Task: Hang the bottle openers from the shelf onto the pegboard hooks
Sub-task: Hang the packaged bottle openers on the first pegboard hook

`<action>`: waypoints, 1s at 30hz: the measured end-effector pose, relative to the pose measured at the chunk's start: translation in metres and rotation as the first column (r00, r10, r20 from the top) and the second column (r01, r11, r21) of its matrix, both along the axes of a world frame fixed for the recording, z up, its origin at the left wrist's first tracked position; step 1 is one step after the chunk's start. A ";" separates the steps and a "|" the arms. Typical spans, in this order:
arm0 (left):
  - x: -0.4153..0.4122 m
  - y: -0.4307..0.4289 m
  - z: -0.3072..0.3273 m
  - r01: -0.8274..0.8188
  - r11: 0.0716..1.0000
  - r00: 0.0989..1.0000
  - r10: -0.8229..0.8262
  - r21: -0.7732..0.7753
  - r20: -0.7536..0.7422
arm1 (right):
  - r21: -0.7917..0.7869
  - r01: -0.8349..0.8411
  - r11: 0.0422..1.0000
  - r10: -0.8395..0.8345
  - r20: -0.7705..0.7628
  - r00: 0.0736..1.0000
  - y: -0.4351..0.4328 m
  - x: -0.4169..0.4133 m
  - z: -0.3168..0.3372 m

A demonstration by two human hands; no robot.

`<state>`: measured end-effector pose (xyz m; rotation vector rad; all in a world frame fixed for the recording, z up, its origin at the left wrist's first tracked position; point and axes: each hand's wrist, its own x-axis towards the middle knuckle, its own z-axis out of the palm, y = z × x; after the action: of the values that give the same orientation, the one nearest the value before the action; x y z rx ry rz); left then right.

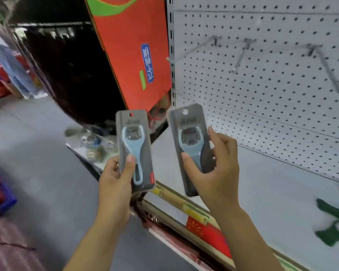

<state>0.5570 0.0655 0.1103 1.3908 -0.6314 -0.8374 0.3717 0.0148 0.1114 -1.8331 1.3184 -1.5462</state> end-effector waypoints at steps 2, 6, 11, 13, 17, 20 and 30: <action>0.023 -0.008 0.009 0.057 0.998 0.998 -0.057 -0.022 -0.001 | -0.107 0.039 0.993 -0.041 -0.020 0.999 -0.002 0.020 0.014; 0.036 -0.026 0.013 0.183 0.983 0.982 -0.183 -0.014 -0.054 | -0.203 0.103 0.974 -0.116 -0.055 0.992 -0.010 0.034 0.039; 0.028 -0.035 0.013 0.204 0.978 0.969 -0.209 -0.047 -0.132 | -0.217 0.107 0.970 -0.119 -0.043 0.992 -0.027 0.037 0.061; 0.027 -0.038 0.014 0.206 0.977 0.963 -0.213 -0.057 -0.168 | -0.207 0.115 0.971 -0.124 -0.029 0.992 -0.035 0.039 0.067; 0.034 -0.045 0.010 0.180 0.980 0.956 -0.193 -0.080 -0.222 | -0.227 0.129 0.965 -0.141 -0.038 0.989 -0.051 0.044 0.068; 0.040 -0.054 0.013 0.161 0.982 0.925 -0.186 -0.102 -0.332 | -0.221 0.119 0.968 -0.134 -0.054 0.989 -0.062 0.048 0.070; 0.058 -0.098 0.024 0.284 0.943 0.904 -0.323 -0.172 -0.279 | -0.241 0.243 0.940 -0.274 -0.104 0.956 -0.057 0.062 0.052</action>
<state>0.6150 -0.0328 0.1345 1.0311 -0.6581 -1.2141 0.4334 -0.0419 0.1634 -1.9966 1.5554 -1.7984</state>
